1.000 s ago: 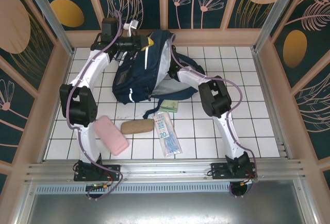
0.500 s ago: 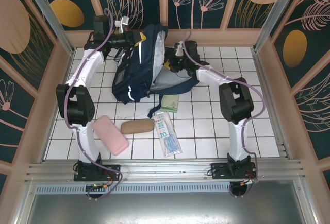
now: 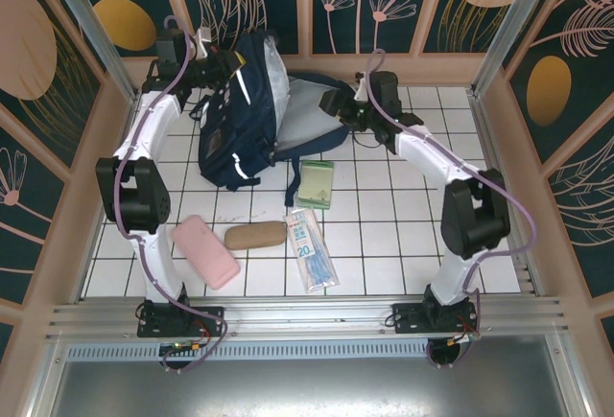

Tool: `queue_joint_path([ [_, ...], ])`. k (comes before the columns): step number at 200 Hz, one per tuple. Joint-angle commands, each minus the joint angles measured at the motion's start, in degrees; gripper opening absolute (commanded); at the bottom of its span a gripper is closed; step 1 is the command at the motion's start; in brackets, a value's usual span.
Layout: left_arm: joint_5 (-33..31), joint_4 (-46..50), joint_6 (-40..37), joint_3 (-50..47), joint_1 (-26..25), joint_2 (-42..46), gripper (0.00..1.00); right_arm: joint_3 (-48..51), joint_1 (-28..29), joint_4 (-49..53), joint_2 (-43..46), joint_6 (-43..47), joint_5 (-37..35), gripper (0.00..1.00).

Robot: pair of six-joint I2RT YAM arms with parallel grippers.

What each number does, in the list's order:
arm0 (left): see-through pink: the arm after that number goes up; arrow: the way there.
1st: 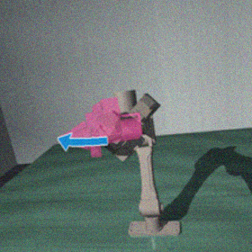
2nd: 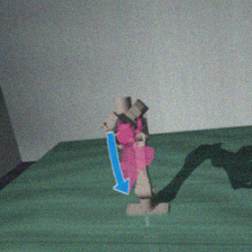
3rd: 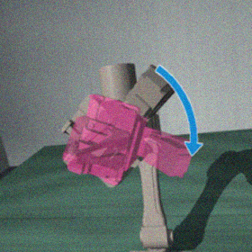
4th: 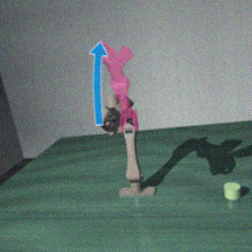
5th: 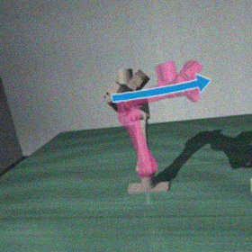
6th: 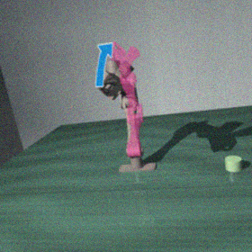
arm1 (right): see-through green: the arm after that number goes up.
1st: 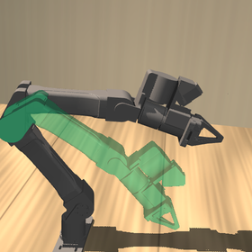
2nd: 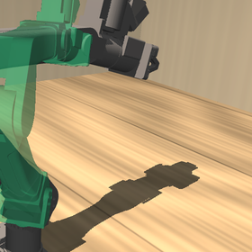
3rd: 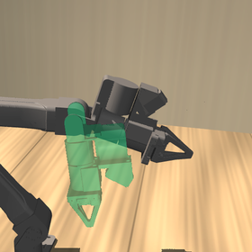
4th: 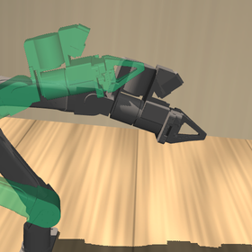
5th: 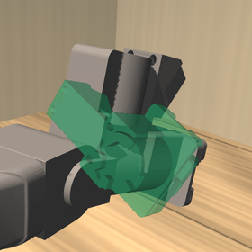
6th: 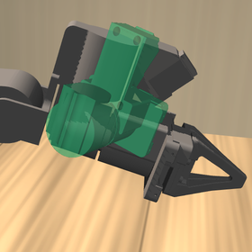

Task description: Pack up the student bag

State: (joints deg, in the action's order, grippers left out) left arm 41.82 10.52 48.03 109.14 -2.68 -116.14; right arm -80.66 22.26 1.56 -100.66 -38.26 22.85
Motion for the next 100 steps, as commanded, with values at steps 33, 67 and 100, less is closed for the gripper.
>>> queue_joint_path([
  [33, -14.78, 5.73, -8.12, 0.57, 1.02, -2.31, 0.37, 10.33, 0.01, 5.72, 7.15, 2.21, -5.62, 0.62],
  [67, -20.15, 4.92, -11.91, -8.29, -3.00, 5.04, 0.60, 13.27, 1.23, 8.99, 6.95, 4.48, -5.91, 0.63],
  [100, -22.95, 2.87, -12.51, -21.04, -9.89, 13.85, 0.64, 16.09, 2.73, 10.20, 5.80, 2.40, -4.12, 0.63],
])
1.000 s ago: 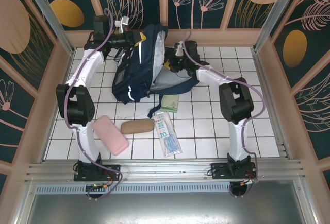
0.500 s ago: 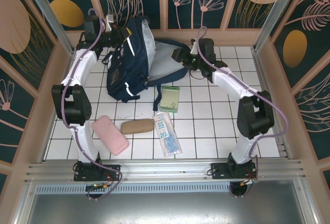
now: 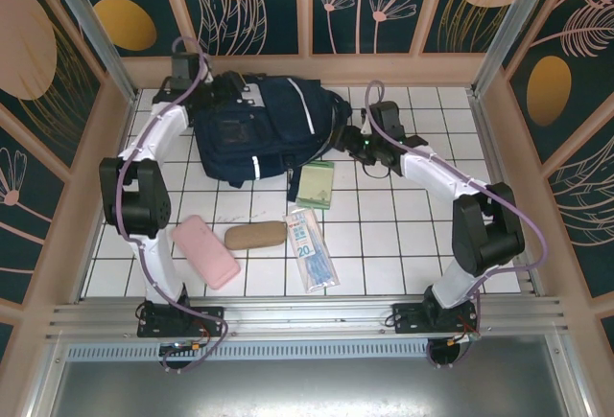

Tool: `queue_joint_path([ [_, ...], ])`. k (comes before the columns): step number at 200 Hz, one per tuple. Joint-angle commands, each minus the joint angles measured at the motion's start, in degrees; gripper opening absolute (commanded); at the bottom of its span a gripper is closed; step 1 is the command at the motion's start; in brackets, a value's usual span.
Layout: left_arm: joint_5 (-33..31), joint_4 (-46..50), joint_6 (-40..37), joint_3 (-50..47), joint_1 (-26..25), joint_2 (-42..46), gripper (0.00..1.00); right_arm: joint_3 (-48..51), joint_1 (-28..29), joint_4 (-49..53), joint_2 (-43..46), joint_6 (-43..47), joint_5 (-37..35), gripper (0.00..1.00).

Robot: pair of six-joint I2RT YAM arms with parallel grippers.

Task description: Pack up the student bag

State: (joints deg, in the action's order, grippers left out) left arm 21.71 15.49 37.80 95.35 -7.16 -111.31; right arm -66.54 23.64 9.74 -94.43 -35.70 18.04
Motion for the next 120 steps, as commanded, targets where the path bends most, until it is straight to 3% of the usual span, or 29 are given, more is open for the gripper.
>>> queue_joint_path([
  [1, -2.83, -2.42, -2.11, -7.88, -5.50, 9.32, 0.64, 2.04, 1.38, 2.03, -0.42, -0.24, 0.69, 0.63],
  [27, -1.59, -8.91, 0.71, -20.84, -12.71, 14.71, 0.65, 5.78, 1.67, -0.91, -0.32, -3.77, 4.27, 0.63],
  [59, -1.68, -15.48, 5.10, -30.90, -21.39, 14.01, 0.66, 10.48, 1.77, -6.16, -2.06, -8.67, 9.94, 0.63],
  [120, -2.64, -23.86, 8.86, -36.48, -24.06, 6.85, 0.67, 12.99, 2.21, -11.33, -7.20, -10.84, 11.04, 0.63],
])
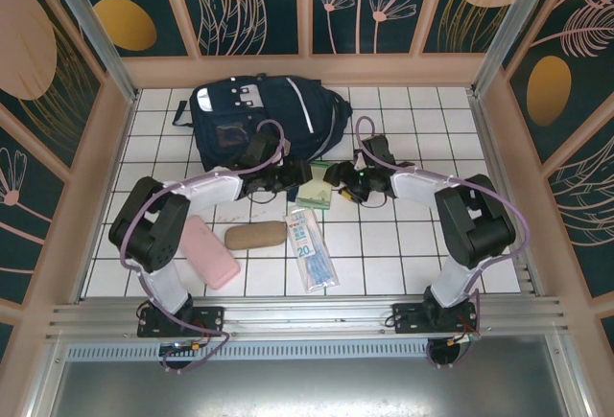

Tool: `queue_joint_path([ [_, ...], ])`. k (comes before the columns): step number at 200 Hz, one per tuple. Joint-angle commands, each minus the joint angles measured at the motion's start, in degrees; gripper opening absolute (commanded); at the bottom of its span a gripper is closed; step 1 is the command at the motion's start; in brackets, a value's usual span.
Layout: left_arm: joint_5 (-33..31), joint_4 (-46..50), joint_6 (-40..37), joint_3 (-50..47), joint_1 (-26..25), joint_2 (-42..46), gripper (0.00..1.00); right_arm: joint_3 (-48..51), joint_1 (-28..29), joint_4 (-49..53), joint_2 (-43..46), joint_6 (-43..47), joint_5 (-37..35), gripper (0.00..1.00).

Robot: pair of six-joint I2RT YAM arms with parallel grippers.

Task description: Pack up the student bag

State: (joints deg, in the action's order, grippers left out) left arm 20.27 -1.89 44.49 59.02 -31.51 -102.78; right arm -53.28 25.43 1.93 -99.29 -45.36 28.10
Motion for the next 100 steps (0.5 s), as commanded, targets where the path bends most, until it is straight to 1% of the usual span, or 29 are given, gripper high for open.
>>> queue_joint_path([
  [1, -1.20, -6.65, 2.22, -0.14, 0.25, -1.78, 0.67, -0.35, 0.41, -3.52, -2.42, -1.11, 0.90, 0.63],
  [26, -0.79, -9.07, 3.30, 0.87, 0.28, -4.76, 0.67, -2.48, 0.34, -2.83, -5.34, -0.16, -0.45, 0.63],
  [50, -0.53, -10.10, 4.31, 2.01, 0.30, -8.19, 0.66, -3.16, 0.06, -3.75, -7.65, -0.81, 0.06, 0.63],
  [84, 0.02, -12.50, 6.41, 1.50, 0.22, -10.98, 0.66, -2.23, -0.10, -8.73, -9.64, -3.60, 3.97, 0.62],
  [100, 0.75, -14.15, 7.64, 0.71, 0.27, -11.29, 0.66, -1.50, -0.26, -12.13, -10.23, -5.66, 6.58, 0.59],
])
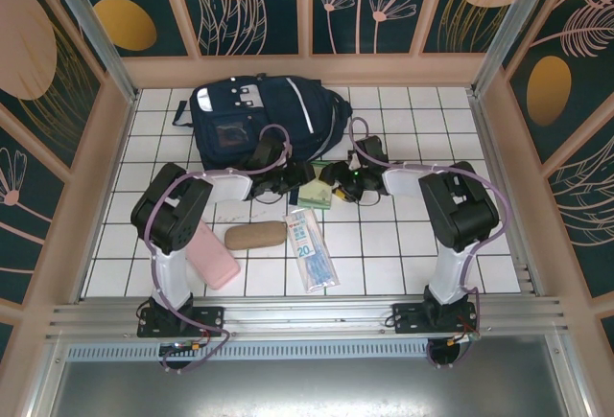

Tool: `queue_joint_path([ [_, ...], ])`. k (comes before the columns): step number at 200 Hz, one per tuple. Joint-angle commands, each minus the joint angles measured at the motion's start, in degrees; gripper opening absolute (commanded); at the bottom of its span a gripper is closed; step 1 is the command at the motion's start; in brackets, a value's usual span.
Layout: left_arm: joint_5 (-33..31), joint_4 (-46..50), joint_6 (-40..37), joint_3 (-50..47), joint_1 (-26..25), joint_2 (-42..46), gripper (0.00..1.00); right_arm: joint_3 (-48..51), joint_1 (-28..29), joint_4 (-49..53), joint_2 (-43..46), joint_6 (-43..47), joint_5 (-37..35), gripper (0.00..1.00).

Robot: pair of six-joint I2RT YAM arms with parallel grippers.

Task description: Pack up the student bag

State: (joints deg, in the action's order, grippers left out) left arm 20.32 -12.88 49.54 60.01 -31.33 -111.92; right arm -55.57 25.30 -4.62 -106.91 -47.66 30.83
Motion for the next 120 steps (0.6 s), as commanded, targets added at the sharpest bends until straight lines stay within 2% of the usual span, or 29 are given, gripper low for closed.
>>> queue_joint_path([
  [1, 0.79, -3.16, 2.67, -0.35, 0.07, -2.20, 0.66, 0.85, -0.10, -5.79, -2.60, -3.56, 3.96, 0.59],
  [57, 5.84, -12.84, 9.86, -3.93, 0.06, -2.84, 0.62, 6.23, -2.05, -19.44, -1.88, -12.07, 10.37, 0.41],
  [96, 6.93, -14.55, 10.93, -5.74, 0.06, -2.87, 0.59, 6.80, -1.82, -19.87, 0.36, -11.16, 10.86, 0.34],
  [120, 6.54, -13.75, 10.22, -5.87, 0.11, -2.22, 0.59, 6.36, -1.87, -17.62, 0.70, -9.39, 9.46, 0.24],
])
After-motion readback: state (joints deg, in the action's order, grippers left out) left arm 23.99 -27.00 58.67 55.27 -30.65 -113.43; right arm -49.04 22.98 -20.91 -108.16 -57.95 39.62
